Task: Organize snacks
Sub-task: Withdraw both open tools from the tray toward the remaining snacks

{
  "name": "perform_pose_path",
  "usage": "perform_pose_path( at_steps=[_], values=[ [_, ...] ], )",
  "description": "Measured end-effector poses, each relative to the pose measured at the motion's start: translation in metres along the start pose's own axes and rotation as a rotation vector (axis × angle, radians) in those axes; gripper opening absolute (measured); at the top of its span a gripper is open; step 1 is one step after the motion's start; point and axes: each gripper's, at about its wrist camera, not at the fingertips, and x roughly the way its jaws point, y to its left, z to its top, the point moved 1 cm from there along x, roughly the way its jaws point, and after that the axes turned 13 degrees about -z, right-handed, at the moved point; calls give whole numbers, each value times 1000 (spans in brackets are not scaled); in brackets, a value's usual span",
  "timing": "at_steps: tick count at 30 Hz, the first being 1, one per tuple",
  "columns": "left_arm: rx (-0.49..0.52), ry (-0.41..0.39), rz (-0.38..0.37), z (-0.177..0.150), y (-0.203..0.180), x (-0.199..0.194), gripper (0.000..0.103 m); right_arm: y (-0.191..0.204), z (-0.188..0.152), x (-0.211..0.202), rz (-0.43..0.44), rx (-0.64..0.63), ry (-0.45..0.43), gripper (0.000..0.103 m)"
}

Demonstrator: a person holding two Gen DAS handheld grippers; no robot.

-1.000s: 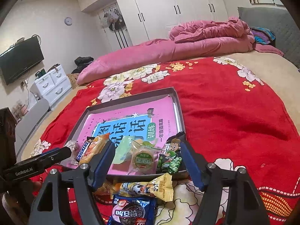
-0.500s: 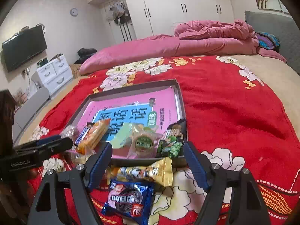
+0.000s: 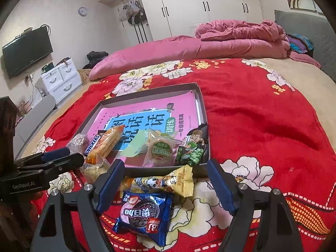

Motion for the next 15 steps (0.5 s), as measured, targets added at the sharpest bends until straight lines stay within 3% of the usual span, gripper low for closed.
perform_pose_path(
  at_steps=[15],
  values=[
    [33,45,-21,-9,-13,8,79,11,-21,-7,-2,-71,54,83]
  ],
)
